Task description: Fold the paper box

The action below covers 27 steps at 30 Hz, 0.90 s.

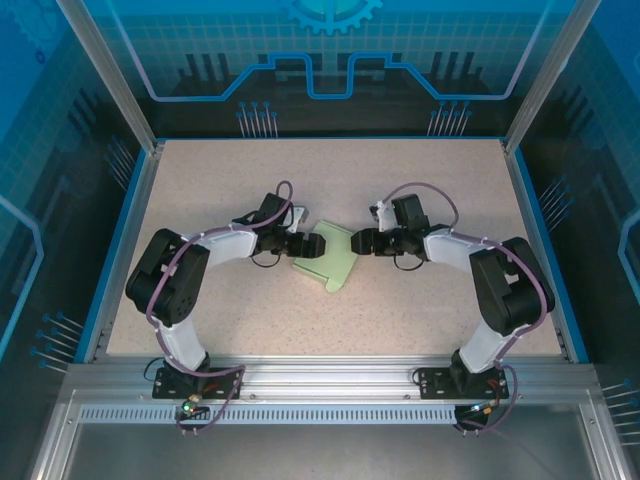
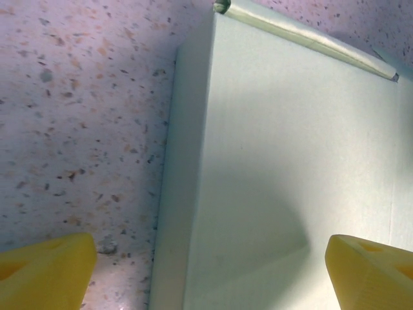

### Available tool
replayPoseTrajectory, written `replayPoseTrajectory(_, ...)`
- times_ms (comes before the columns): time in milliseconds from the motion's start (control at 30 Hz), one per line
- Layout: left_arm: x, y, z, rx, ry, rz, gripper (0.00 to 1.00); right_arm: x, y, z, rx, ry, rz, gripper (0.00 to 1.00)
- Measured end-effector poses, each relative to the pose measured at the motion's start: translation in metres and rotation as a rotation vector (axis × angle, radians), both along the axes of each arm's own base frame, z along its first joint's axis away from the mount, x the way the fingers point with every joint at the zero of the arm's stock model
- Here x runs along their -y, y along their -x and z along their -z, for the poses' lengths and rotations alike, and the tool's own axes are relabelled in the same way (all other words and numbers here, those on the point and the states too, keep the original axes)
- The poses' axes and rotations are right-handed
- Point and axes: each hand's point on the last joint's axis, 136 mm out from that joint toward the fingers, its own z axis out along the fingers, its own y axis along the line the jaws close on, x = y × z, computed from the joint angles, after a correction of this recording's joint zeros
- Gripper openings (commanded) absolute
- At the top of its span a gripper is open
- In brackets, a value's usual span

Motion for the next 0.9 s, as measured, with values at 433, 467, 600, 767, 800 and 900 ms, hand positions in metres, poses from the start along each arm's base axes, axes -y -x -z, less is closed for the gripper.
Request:
replayPoseTrajectory(433, -0.001, -0.005, -0.004, -0.007, 0.033, -0.039, 0.76, -0.011, 0.059, 0.019, -0.077, -0.024, -0.035, 0.63)
replayPoseTrajectory(467, -0.001, -0.006, -0.004, -0.008, 0.035, -0.041, 0.74, -0.014, 0.058, 0.018, -0.075, -0.035, -0.037, 0.63)
replayPoseTrajectory(600, 0.0, -0.006, -0.005, -0.008, 0.043, -0.04, 0.66, -0.022, 0.05, 0.019, -0.07, -0.081, -0.027, 0.6)
replayPoseTrajectory(767, 0.001, -0.006, -0.005, -0.009, 0.044, -0.04, 0.59, -0.033, 0.045, 0.026, -0.088, -0.121, -0.024, 0.57)
replayPoseTrajectory(800, 0.0, -0.006, -0.005, -0.009, 0.044, -0.04, 0.58, -0.036, 0.045, 0.027, -0.091, -0.127, -0.027, 0.56)
replayPoseTrajectory(900, 0.001, -0.005, -0.005, -0.01, 0.047, -0.039, 0.55, -0.042, 0.042, 0.025, -0.086, -0.147, -0.029, 0.54)
